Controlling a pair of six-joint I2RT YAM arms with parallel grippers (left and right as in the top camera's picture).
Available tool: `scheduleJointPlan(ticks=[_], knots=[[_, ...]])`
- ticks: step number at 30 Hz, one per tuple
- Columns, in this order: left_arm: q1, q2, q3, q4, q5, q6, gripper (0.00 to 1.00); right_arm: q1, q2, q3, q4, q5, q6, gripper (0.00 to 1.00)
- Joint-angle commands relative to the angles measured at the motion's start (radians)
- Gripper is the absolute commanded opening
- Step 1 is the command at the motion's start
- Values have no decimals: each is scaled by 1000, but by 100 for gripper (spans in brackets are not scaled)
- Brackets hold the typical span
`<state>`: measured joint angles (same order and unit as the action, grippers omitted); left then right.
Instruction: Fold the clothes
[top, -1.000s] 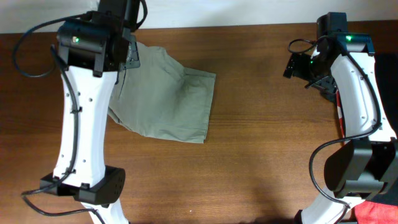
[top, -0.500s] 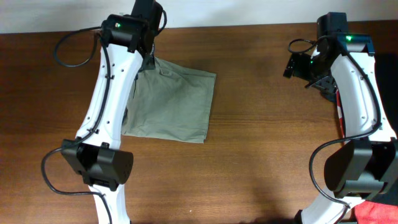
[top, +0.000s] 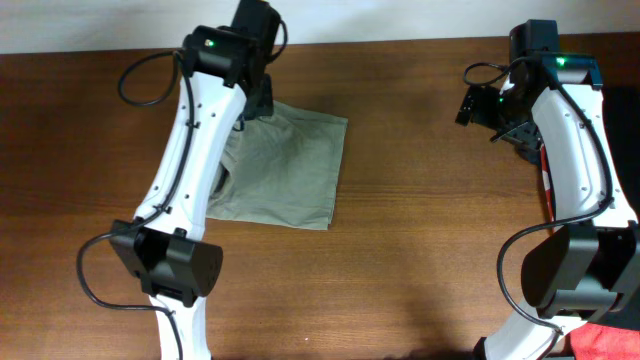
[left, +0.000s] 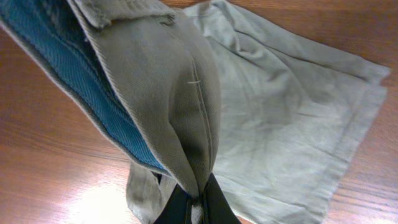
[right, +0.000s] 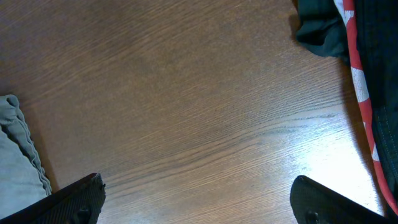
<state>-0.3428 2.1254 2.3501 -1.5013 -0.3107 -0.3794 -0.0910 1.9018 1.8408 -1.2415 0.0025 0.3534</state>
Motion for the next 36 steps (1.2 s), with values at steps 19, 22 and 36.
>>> scheduleJointPlan(ticks=[19,22,36], knots=[[-97,7,6,5,183,200,1,-1,3,-3,0,6,-8,99],[-109,7,6,10,198,221,1,-1,3,-3,0,6,-8,99],[-109,83,6,33,423,234,1,-1,3,-3,0,6,-8,98]])
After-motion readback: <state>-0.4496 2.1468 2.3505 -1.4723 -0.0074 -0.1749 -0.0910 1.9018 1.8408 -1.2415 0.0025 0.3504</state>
